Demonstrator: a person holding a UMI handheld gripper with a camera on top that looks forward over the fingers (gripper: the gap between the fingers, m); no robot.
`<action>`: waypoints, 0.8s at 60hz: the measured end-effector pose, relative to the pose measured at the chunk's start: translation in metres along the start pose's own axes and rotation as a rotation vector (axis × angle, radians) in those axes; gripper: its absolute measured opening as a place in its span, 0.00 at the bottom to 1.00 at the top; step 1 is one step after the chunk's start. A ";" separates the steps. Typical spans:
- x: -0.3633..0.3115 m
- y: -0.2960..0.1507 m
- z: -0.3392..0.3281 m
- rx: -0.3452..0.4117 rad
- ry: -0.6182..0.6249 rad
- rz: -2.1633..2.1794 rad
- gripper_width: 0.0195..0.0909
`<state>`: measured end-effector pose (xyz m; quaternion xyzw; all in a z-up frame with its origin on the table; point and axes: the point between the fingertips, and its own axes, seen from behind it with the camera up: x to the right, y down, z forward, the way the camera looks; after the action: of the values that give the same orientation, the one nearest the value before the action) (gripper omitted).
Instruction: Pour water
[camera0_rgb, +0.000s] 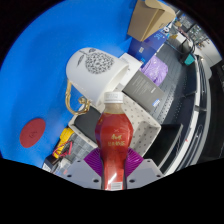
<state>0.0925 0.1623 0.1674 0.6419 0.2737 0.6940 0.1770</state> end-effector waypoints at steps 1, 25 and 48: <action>0.000 0.000 0.000 -0.001 0.000 -0.002 0.07; -0.005 0.027 -0.010 -0.061 -0.068 0.647 0.08; -0.056 0.042 -0.016 -0.023 -0.250 1.987 0.08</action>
<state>0.0879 0.0937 0.1482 0.6463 -0.4140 0.4571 -0.4495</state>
